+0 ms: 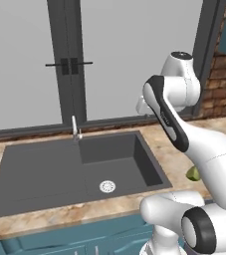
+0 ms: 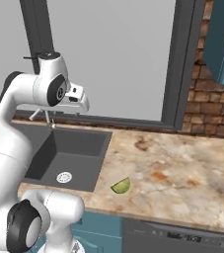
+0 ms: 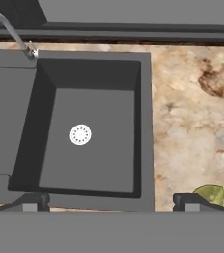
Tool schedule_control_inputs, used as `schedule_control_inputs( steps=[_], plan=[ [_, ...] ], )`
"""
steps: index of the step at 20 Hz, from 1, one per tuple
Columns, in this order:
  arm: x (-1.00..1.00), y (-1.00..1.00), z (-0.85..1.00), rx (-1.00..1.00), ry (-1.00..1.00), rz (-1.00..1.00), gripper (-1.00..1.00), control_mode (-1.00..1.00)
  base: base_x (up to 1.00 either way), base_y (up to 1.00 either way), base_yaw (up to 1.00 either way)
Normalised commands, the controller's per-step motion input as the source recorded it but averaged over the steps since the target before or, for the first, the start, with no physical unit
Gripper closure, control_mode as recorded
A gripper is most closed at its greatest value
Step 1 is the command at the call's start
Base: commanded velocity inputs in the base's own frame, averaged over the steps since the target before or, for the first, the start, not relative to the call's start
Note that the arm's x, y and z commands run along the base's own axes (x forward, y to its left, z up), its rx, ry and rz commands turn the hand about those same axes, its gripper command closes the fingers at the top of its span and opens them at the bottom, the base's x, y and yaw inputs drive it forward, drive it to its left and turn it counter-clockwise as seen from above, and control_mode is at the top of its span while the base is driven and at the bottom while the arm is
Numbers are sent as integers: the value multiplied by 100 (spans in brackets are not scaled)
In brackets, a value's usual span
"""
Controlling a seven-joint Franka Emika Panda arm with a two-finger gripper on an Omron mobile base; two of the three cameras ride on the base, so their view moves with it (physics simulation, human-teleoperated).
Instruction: Turn on the sink faucet. Then move the lemon wedge from the counter to the sink. Turn off the sink. Move the vegetable from the sink to the pot next to the stove. Finally move the pot to the rear left burner.
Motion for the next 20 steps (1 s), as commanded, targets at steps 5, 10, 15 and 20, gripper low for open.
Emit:
schedule_control_inputs(
  steps=[5, 10, 15, 20],
  plan=[
    [0, 0, 0, 0, 0, 0, -100, 100, 8, -1, -4],
    [1, 17, -20, 0, -3, 2, -100, -100, 0, 0, 0],
    [-3, 4, -36, 1, -4, 15, -100, -100, 0, 0, 0],
    [7, 26, -31, 10, -25, 28, -100, -100, 0, 0, 0]
  ],
)
